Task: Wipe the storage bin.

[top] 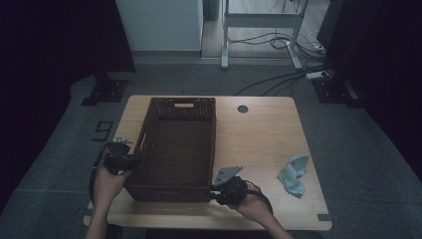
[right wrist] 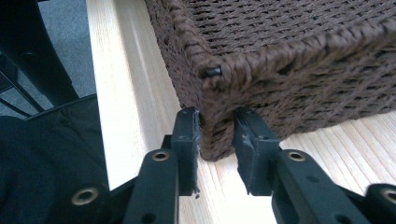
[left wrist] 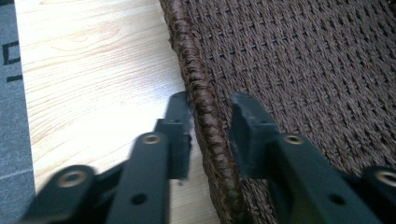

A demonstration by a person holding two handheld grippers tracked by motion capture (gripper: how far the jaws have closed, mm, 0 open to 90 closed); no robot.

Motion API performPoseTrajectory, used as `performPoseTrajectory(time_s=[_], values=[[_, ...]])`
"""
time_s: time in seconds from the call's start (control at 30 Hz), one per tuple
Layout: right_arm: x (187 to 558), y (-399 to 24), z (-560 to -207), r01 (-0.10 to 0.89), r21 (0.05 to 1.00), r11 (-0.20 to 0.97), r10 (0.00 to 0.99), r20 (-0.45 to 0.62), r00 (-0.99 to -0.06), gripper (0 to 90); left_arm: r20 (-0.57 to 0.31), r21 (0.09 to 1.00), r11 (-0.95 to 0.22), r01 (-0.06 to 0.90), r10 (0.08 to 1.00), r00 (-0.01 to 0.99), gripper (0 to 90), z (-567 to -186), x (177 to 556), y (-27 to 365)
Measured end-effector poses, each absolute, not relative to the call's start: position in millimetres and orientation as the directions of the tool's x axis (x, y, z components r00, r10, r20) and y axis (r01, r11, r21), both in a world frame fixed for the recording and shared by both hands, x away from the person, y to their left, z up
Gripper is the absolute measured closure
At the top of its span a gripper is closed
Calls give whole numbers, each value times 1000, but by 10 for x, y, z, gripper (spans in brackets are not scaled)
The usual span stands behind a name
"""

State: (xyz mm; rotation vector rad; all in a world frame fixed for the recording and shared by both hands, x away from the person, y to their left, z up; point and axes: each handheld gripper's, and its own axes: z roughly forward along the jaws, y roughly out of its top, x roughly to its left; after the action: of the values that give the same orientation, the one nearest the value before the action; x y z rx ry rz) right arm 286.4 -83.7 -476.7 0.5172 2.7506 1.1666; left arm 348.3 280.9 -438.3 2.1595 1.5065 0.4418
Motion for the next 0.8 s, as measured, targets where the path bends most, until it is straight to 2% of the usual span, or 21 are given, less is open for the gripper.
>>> performPoseTrajectory(time_s=[0.13,0.3,0.47,0.8], values=[[2861,-928,-4742,276,722,635,362,37,-931,660,19,534,-302,790,938,346,764,-4372,3494,2789],[2903,-1046,-4703,293,732,615,397,34,-917,616,46,527,-338,780,928,371,774,-4368,3496,2768],[2931,-1113,-4707,307,726,615,420,28,-907,572,32,532,-348,771,919,393,774,-4374,3512,2738],[3100,-1639,-4705,429,717,550,597,21,-802,448,25,537,-390,748,894,448,771,-4381,3527,2605]])
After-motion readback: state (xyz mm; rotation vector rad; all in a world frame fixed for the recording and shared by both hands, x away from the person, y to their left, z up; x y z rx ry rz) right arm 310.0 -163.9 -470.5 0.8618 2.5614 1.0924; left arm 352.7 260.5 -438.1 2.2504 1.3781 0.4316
